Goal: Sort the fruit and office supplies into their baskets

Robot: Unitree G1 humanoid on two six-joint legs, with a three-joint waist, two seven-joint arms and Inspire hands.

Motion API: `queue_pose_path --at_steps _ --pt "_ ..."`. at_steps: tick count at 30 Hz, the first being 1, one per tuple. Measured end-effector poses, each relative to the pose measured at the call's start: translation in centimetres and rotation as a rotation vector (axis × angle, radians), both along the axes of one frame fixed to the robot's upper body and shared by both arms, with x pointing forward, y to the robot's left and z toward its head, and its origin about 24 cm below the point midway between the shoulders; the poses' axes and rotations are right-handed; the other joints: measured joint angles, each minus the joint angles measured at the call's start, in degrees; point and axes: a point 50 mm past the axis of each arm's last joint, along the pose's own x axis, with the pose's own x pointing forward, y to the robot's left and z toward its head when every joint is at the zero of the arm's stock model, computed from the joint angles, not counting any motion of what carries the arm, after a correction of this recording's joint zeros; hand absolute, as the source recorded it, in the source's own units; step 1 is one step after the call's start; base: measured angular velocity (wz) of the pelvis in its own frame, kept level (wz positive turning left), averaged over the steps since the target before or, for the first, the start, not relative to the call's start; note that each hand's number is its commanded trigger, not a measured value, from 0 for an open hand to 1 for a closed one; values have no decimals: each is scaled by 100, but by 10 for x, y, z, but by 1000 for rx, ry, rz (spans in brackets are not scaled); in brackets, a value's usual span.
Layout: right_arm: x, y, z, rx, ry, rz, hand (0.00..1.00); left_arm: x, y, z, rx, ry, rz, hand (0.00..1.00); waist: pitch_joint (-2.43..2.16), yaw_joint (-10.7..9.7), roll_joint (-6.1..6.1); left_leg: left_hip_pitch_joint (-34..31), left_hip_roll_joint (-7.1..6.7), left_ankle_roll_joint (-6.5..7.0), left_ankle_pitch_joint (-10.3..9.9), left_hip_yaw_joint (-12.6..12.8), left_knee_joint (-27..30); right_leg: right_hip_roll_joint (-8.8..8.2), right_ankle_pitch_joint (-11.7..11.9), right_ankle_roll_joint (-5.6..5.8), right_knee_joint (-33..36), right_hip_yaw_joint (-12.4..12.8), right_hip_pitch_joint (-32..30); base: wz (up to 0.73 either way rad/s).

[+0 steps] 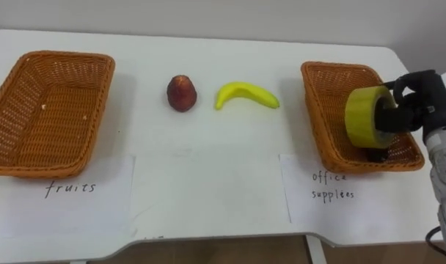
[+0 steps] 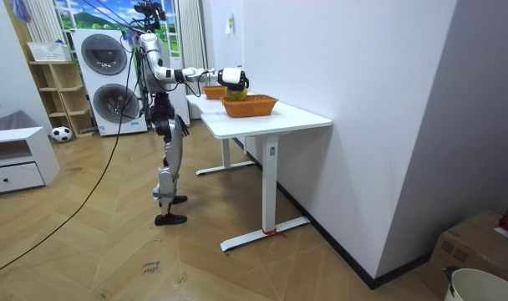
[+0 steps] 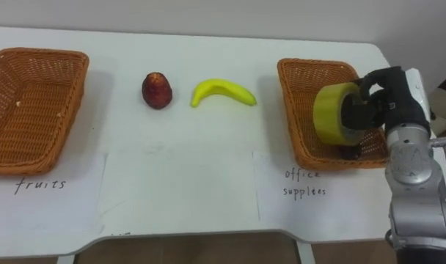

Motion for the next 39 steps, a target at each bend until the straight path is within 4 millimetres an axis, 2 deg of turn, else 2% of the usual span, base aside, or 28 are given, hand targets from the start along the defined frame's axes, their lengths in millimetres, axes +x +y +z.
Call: queue_pose_path --at_steps 7,8,9,10,11,17,39 --pt "0 0 -1 38 -5 2 100 -3 1 0 -1 -3 36 0 -3 1 4 37 2 0 0 26 5 -2 1 -1 2 -8 43 0" --pt "0 0 -3 45 0 0 87 -4 0 0 -3 -2 38 0 -3 1 4 56 3 0 0 32 5 -2 1 -2 2 -10 62 0" --pt "0 0 -4 46 4 -1 52 -4 0 0 -5 -3 38 0 -2 4 4 68 3 0 0 33 3 -2 1 -2 2 -11 75 0" --pt "0 0 -7 47 18 -3 5 -4 0 0 -6 -2 36 0 -3 14 4 96 3 0 -1 33 2 -2 2 -2 3 -13 104 0" --pt "-1 -1 -9 48 27 -5 0 -4 0 -1 -6 0 36 0 -3 27 4 106 3 -1 -1 33 2 -2 2 -2 3 -15 116 0" --pt "-2 -3 -15 50 51 -21 0 -3 -1 -1 -6 -1 32 0 -6 140 17 98 2 -1 -2 33 -1 -1 6 -9 10 -15 122 0" --pt "-2 -4 -13 35 32 -39 0 -5 -1 -1 -7 4 36 0 -1 148 15 104 3 -1 -2 33 -6 -9 6 -9 11 -137 121 0"
